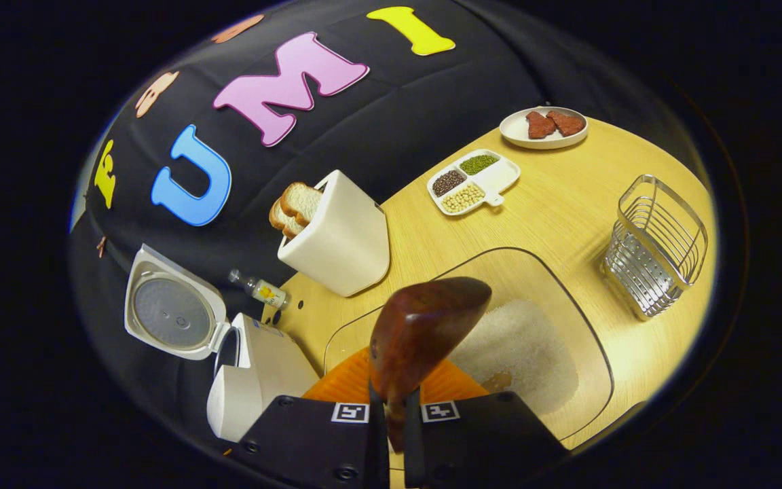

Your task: Close the left gripper, press the button to open the rice cooker; take a wooden spoon from the chopstick holder with the right hand, scoop a spoonful of rice and pour it into the rice cooker, then put the wooden spoon back into the chopstick holder.

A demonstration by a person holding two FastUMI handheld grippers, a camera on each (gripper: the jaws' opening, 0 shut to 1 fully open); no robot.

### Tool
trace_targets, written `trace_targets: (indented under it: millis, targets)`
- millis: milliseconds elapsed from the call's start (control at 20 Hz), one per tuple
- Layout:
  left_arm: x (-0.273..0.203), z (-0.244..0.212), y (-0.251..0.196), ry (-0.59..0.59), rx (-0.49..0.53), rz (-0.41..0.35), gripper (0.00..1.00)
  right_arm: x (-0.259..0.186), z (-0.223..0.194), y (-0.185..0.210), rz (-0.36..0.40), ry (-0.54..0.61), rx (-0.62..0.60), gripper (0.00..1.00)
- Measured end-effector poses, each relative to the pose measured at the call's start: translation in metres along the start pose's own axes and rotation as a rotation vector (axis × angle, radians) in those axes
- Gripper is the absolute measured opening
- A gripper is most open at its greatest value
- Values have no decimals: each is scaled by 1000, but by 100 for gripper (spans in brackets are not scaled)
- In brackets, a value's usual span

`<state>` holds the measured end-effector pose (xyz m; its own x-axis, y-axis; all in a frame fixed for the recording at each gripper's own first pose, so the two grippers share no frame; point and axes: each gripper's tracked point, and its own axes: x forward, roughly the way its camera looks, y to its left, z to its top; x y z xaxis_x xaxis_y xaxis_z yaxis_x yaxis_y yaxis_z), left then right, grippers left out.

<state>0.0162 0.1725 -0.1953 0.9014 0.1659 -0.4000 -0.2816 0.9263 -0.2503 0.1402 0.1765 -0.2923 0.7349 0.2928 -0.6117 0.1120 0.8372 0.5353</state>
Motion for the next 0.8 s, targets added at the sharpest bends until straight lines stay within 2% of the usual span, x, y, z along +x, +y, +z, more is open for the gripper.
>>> trace_targets:
  millis: [150,350,550,800]
  targets:
    - [-2,18,-5,-32,39,20,96,-9,17,-18,-21,2,71,13]
    - [-12,45,-12,-72,8,9,96,-32,50,-35,-45,-37,161,13]
    - [-17,51,-11,-82,43,-3,96,-56,67,-28,-28,-56,218,13]
    - [-27,54,-15,-85,63,-68,96,-82,83,-12,-17,-119,270,13]
